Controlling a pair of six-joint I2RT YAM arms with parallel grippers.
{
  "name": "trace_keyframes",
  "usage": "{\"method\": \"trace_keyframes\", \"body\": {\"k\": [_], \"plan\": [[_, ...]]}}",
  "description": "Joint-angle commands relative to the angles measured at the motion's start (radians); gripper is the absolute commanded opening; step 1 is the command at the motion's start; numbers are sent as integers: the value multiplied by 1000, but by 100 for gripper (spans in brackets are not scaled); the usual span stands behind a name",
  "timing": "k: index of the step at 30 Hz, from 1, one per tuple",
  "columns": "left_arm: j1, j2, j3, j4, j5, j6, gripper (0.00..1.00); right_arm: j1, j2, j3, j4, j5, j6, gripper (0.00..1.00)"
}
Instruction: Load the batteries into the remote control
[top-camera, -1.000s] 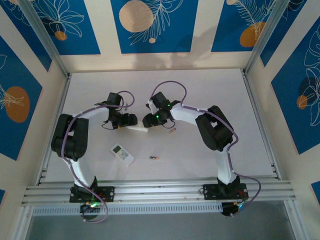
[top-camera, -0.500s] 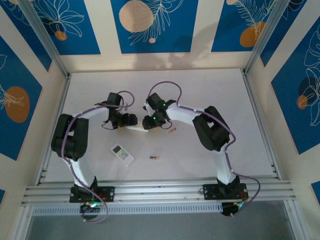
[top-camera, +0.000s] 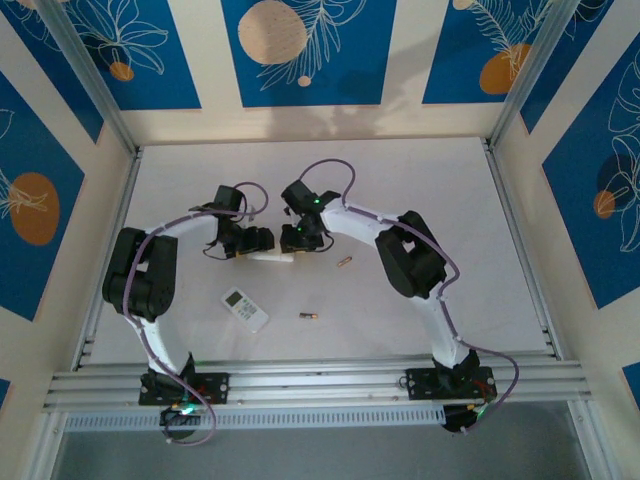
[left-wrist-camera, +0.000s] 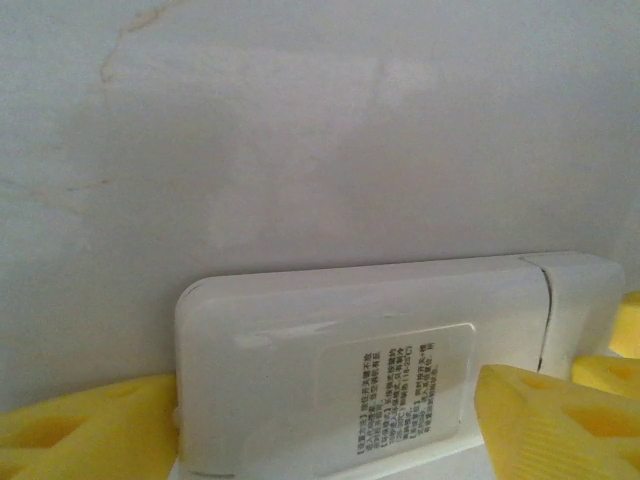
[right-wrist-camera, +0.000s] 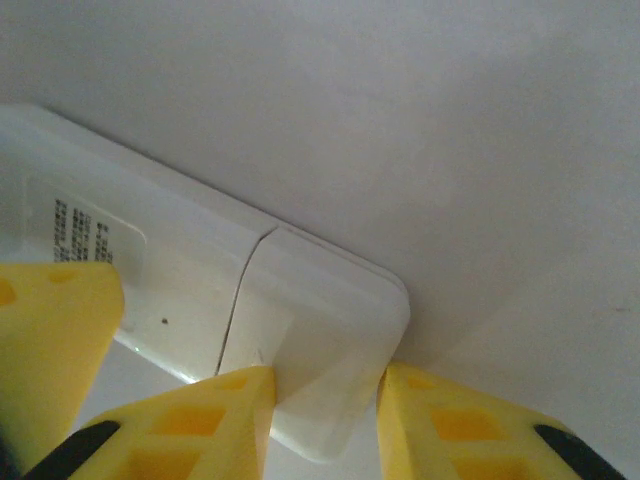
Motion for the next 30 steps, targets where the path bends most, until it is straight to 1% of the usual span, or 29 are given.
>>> {"method": "trace_keyframes", "body": {"k": [1,4,6,8,11,15,19,24,30], "plan": [[-30,71,-38,73,85,-27,77,75,63,-29,282,-136,157,35],[-33,68,-33,78,73,-38,77,86,44,-23,248,-63,140,39],[-33,57,-33,77,54,-44,77,78,1,-47,218,-2,117,41],[-33,43,-38,75,32,-48,77,57,-64,-103,218,26,92,43],[-32,30,-40,75,10,-53,77,25,-131,-147,211,3,57,46],[-32,27,-35,70,9,-59,77,6,-164,-158,198,-15,37,50],[-32,19,-31,57,8,-53,77,-2,-156,-153,192,4,42,50],[-30,10,-23,34,-6,-43,78,-5,-117,-121,133,64,39,44],[-29,15,-24,32,-7,-41,78,-4,-98,-131,106,76,31,39]]}}
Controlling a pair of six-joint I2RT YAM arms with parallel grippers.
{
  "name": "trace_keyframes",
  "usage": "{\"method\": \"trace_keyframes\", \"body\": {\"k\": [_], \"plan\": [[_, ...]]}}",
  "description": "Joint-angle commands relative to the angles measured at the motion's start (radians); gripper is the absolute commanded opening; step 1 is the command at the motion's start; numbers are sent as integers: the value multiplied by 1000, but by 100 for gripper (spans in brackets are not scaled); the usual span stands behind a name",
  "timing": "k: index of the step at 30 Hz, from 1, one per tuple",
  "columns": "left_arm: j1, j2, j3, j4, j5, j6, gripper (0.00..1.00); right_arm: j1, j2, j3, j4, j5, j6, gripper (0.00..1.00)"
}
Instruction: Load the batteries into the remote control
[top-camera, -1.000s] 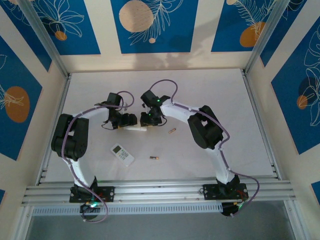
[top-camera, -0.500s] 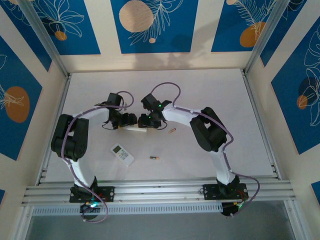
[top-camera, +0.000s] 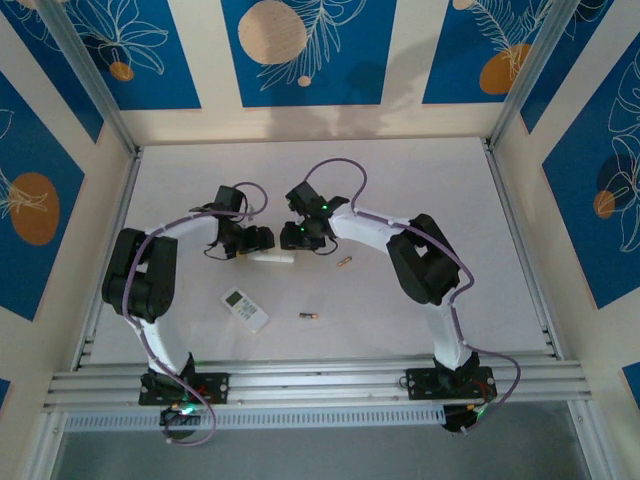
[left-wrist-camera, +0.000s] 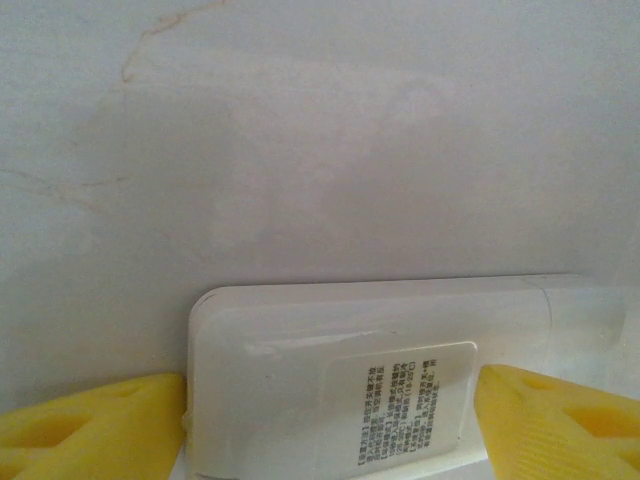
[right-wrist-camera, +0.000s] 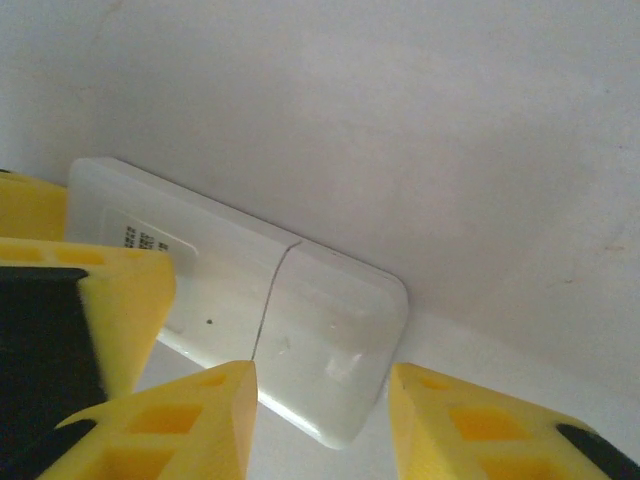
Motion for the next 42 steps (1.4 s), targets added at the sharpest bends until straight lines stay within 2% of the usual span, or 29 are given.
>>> {"method": "trace_keyframes", "body": {"k": [1,6,8,12,16,20,23,26,28,30,32,34,37,42], "plan": [[-23,26,-16,20,17,6,78,-1,31,23,-37,12,-11,38],[-23,35,-16,18,17,6,78,10,85,60,-73,15,-27,31],[-23,39,-16,18,16,11,78,15,111,80,-120,44,-30,25],[-24,44,-22,20,16,12,78,26,164,116,-227,77,-6,23],[-22,51,-21,24,21,10,78,38,233,126,-304,-4,84,21],[-22,52,-24,39,22,4,78,61,241,84,-228,-128,224,15],[-22,73,-20,58,40,-8,78,143,306,151,-217,-138,286,13],[-22,91,-31,98,61,-30,77,188,393,217,-129,-225,345,12],[-23,99,-38,127,86,-44,77,203,422,306,-142,-244,302,9],[-23,108,-42,151,112,-56,77,213,404,334,-121,-224,276,9],[-26,115,-38,155,116,-56,77,204,357,252,35,-252,319,9],[-26,114,-34,151,109,-56,77,190,334,194,119,-254,377,10],[-25,93,-33,136,89,-51,77,177,301,204,37,-194,343,12],[-23,56,-1,59,17,-16,77,152,144,195,-93,-73,202,23]]}}
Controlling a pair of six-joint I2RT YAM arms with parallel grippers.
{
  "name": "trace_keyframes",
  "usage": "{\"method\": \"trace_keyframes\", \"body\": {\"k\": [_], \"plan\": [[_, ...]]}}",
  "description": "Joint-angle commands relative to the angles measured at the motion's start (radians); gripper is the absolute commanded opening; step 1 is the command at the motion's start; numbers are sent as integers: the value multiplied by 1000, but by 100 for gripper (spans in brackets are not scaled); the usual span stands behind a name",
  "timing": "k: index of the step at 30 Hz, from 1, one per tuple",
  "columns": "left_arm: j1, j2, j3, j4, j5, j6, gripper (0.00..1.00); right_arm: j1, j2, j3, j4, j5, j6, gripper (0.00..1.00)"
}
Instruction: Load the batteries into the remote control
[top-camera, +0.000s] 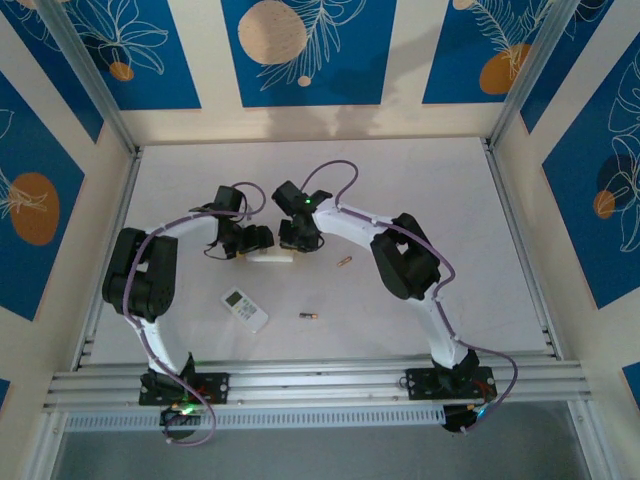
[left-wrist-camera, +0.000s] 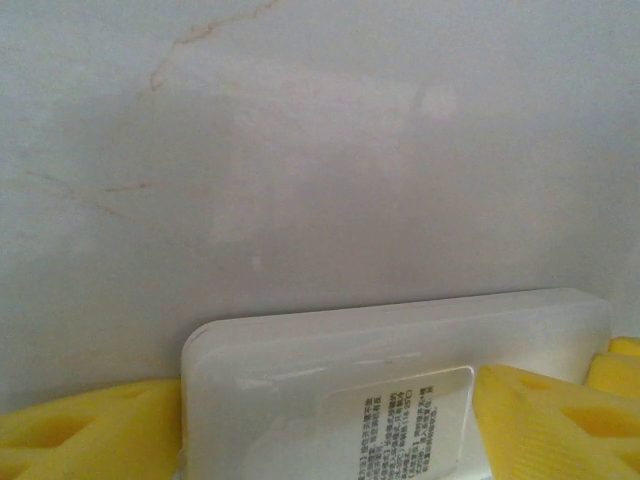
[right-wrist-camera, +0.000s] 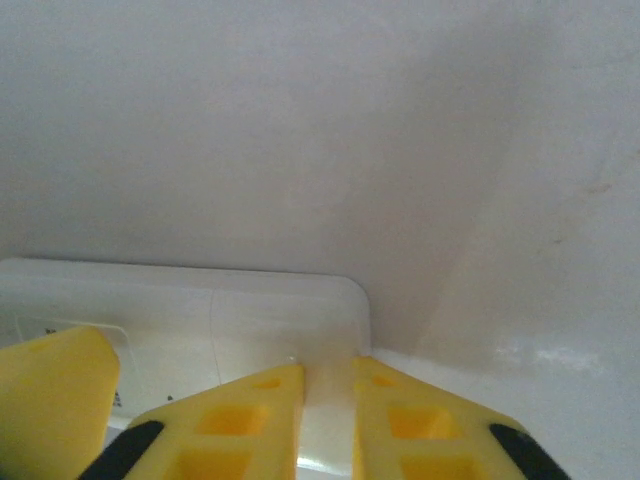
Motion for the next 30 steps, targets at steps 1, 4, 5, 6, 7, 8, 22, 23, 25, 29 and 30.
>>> {"method": "trace_keyframes", "body": {"k": [1,4,5,6,7,8,22,23,25,29,30], "plan": [[-25,37,3,35,10,28,77,98,-38,-39,111,-133,-82,25],[-21,0,6,16,-24,32,79,69,-134,-66,80,-88,-150,30],[-21,-13,7,9,-34,32,79,59,-164,-76,74,-74,-171,33],[-20,-25,7,2,-39,34,80,53,-189,-86,66,-61,-191,35],[-20,-39,6,-4,-45,35,81,43,-214,-99,63,-48,-222,37],[-17,-53,7,-9,-54,35,83,36,-237,-115,66,-30,-252,41],[207,-440,-254,123,94,-349,98,42,-149,-125,133,-40,-1129,100],[224,-465,-276,128,96,-377,98,42,-127,-105,121,-46,-1151,100],[236,-500,-300,114,83,-398,98,39,-81,-64,92,-63,-1168,98],[238,-534,-302,14,28,-419,99,42,-2,5,26,-63,-1191,95],[238,-541,-308,9,28,-415,99,45,10,11,22,-62,-1196,95]]}}
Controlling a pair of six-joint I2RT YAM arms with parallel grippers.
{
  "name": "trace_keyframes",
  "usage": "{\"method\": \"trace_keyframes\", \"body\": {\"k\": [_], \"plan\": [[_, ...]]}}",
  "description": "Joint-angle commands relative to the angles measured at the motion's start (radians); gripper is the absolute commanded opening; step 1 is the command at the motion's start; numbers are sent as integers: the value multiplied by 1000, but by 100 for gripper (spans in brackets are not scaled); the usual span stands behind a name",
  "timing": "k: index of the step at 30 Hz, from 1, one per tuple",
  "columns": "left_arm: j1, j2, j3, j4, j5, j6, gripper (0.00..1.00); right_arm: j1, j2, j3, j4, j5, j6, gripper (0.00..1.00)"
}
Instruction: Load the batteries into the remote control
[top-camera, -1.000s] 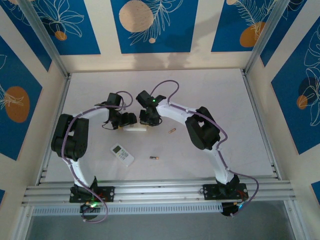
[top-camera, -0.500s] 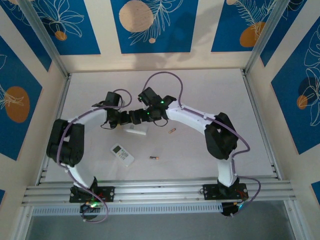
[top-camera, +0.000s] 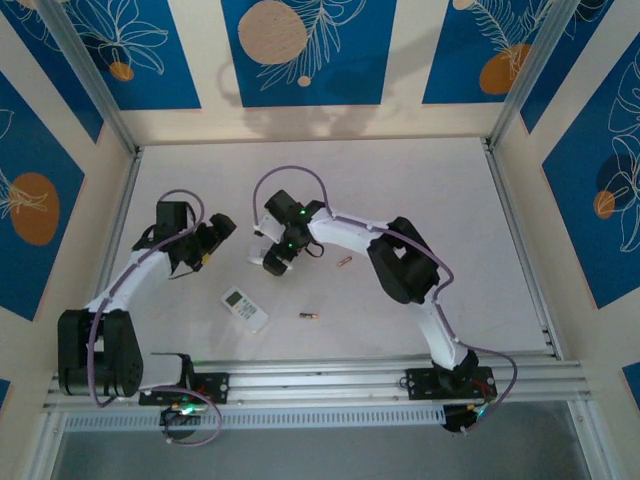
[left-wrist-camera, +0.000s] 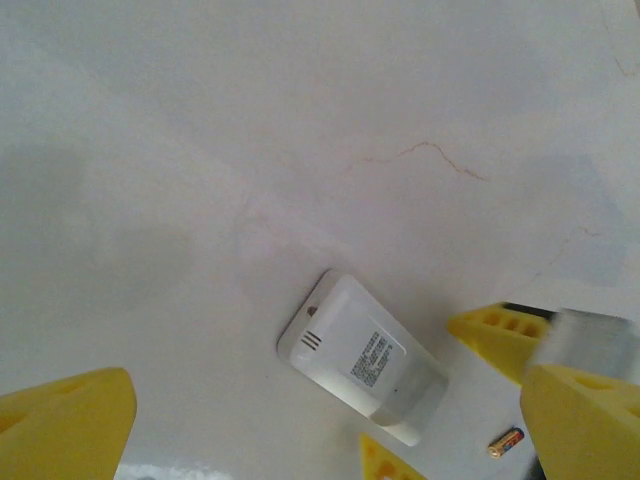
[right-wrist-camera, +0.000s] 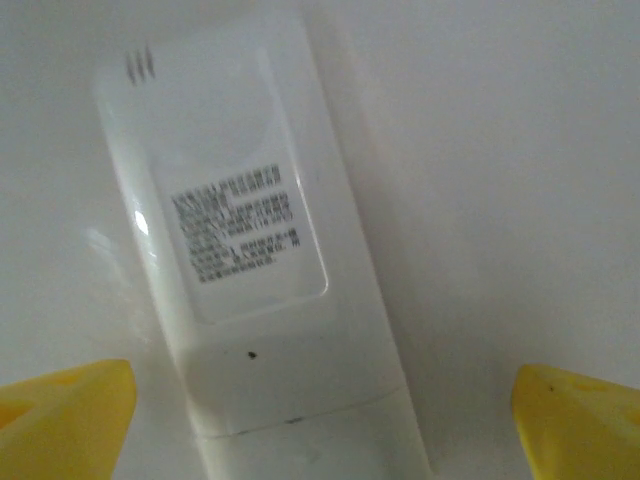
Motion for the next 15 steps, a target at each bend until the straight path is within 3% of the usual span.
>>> {"method": "trace_keyframes", "body": {"k": [1,4,9,15], "plan": [[4,-36,-29,-49,-1,-52,99,11,23,65,-79,-34,-77,94],[4,-63,-67,-22,-3,-74,98,25,55,71,-90,-10,-82,90],[4,-72,-78,-26,30,-99,96,29,69,93,-102,24,-44,66],[4,-60,-80,37,149,-140,90,-18,-39,101,-68,-173,192,60]]}}
